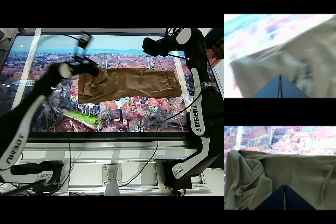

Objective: Fold the clothes and pants, and hang the long-sleeved shirts on hangers.

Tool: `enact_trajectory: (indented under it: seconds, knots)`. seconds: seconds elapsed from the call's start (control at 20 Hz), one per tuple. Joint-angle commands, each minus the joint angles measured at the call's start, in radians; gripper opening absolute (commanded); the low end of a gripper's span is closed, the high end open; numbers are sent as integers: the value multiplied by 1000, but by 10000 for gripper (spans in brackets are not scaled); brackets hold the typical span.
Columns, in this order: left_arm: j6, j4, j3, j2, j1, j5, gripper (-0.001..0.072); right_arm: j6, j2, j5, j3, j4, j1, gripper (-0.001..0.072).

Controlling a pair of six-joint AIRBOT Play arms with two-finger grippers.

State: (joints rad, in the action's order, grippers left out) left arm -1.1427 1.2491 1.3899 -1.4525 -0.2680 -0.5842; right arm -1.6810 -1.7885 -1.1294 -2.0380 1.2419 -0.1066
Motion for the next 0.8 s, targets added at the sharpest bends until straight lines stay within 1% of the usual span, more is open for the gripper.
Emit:
enact_trajectory:
  seconds: [0.0,0.05,0.1,0.15,0.2,0.25,0.3,0.35,0.45,0.5,0.55,0.7,0.75]
  knots:
    - [-124,-11,0,39,221,-235,17,0,1,-8,0,32,1,36]
    - [-140,-58,0,11,283,-306,17,0,1,-8,0,38,1,35]
    - [-133,-131,0,-21,333,-362,17,0,1,-7,0,43,1,35]
    - [-125,-212,0,-62,379,-396,18,0,1,-6,0,48,1,36]
    - [-125,-275,0,-101,413,-406,40,0,1,-5,0,49,1,36]
    - [-125,-339,0,-143,439,-405,312,0,1,-4,0,49,1,35]
    - [-125,-392,0,-181,453,-405,663,0,1,-3,0,51,1,35]
    - [-112,-441,0,-221,462,-408,704,0,1,-3,0,57,1,35]
    - [25,-522,0,-288,463,-426,697,0,1,-3,0,67,1,36]
    - [65,-562,0,-315,459,-431,643,0,1,-3,0,69,1,35]
    - [90,-598,0,-343,455,-431,603,0,1,-3,0,71,1,35]
    - [119,-663,1,-414,446,-435,605,0,1,-3,0,70,0,36]
    - [150,-676,1,-430,441,-442,606,0,1,-3,0,70,0,35]
